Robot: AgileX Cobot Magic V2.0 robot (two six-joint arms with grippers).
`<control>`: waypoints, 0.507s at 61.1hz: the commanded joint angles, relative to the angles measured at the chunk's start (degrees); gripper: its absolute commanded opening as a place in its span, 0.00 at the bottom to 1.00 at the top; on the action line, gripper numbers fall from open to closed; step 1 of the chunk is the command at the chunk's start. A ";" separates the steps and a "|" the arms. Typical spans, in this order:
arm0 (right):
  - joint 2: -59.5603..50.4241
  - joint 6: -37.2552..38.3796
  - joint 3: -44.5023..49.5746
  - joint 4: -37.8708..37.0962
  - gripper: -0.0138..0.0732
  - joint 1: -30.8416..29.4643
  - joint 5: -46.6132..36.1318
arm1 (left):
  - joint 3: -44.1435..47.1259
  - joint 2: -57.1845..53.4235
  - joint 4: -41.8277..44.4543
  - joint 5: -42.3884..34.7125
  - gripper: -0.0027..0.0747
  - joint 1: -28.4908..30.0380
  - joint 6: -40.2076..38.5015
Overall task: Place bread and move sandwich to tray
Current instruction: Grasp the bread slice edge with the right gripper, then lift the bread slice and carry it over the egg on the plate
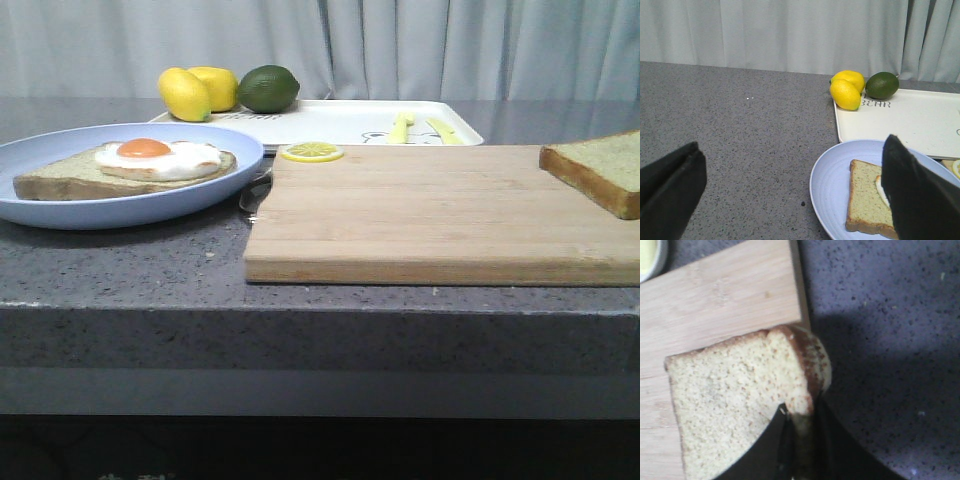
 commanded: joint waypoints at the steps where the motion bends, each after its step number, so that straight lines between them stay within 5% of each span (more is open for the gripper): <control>1: -5.01 -0.99 -1.53 4.52 0.09 -0.25 0.10 | -2.22 0.40 0.03 -4.44 0.93 -0.02 -0.15; 20: -11.19 -0.99 -1.53 22.08 0.09 0.78 5.14 | -2.22 0.40 0.03 -4.44 0.93 -0.02 -0.15; 31: -10.87 -0.99 -1.53 36.18 0.09 8.34 5.26 | -2.22 0.40 0.03 -4.44 0.93 -0.02 -0.15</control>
